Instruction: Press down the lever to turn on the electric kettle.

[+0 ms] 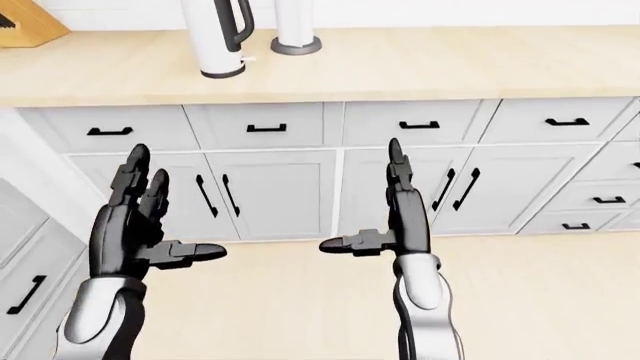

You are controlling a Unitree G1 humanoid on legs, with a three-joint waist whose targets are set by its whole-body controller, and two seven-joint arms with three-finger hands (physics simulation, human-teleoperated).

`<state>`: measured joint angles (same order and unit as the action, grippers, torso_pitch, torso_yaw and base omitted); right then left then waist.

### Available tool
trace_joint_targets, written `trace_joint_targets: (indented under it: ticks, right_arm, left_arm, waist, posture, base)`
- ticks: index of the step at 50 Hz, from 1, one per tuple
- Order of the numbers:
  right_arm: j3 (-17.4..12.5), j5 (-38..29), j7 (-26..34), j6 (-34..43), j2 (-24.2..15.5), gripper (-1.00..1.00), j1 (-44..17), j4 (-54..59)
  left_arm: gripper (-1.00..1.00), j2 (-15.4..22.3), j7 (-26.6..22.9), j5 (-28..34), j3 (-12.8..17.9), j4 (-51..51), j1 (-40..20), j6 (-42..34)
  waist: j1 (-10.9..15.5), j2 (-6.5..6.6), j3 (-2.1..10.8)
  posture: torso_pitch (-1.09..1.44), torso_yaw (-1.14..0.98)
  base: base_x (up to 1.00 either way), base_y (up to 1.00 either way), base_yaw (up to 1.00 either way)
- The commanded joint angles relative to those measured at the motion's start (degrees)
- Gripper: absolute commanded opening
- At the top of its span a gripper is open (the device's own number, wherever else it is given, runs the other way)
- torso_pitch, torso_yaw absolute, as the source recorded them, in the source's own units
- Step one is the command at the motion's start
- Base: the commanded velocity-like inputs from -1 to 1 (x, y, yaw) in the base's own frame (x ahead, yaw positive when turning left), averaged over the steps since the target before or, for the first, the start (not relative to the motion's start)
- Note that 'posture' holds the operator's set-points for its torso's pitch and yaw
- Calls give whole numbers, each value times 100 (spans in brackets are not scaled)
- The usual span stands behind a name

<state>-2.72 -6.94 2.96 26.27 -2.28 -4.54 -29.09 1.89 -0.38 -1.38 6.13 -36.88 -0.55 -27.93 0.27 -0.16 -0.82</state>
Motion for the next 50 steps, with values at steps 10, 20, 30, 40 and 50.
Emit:
trace_joint_targets:
  ticks: [10, 20, 30, 40, 50]
  right_arm:
    - [33, -232, -17, -74, -14, 100, -101, -387]
    - [45, -286, 4, -23, 5, 100, -132, -433]
    - [114, -366, 16, 15, 19, 100, -122, -468]
    - [141, -433, 24, 33, 35, 100, -117, -491]
    - [162, -460, 45, 35, 44, 100, -109, -528]
  left_arm:
    - [100, 23, 9, 39, 28, -525, -93, -192]
    - [100, 12, -4, 48, 27, -430, -64, -92]
    - [100, 13, -10, 51, 28, -350, -69, -26]
    - [100, -7, 2, 55, 11, -464, -4, -73]
    - [100, 6, -5, 44, 33, -384, -46, -38]
  waist:
    - [0, 31, 79]
    - [-7, 52, -19]
    - [18, 99, -25]
    - [36, -156, -11]
    - [52, 360, -9]
  posture:
    - [0, 0]
    - [0, 0]
    - [0, 0]
    - [0, 0]
    - [0, 0]
  base:
    - [0, 0, 2]
    - [0, 0, 9]
    - [0, 0, 9]
    - [0, 0, 22]
    - [0, 0, 28]
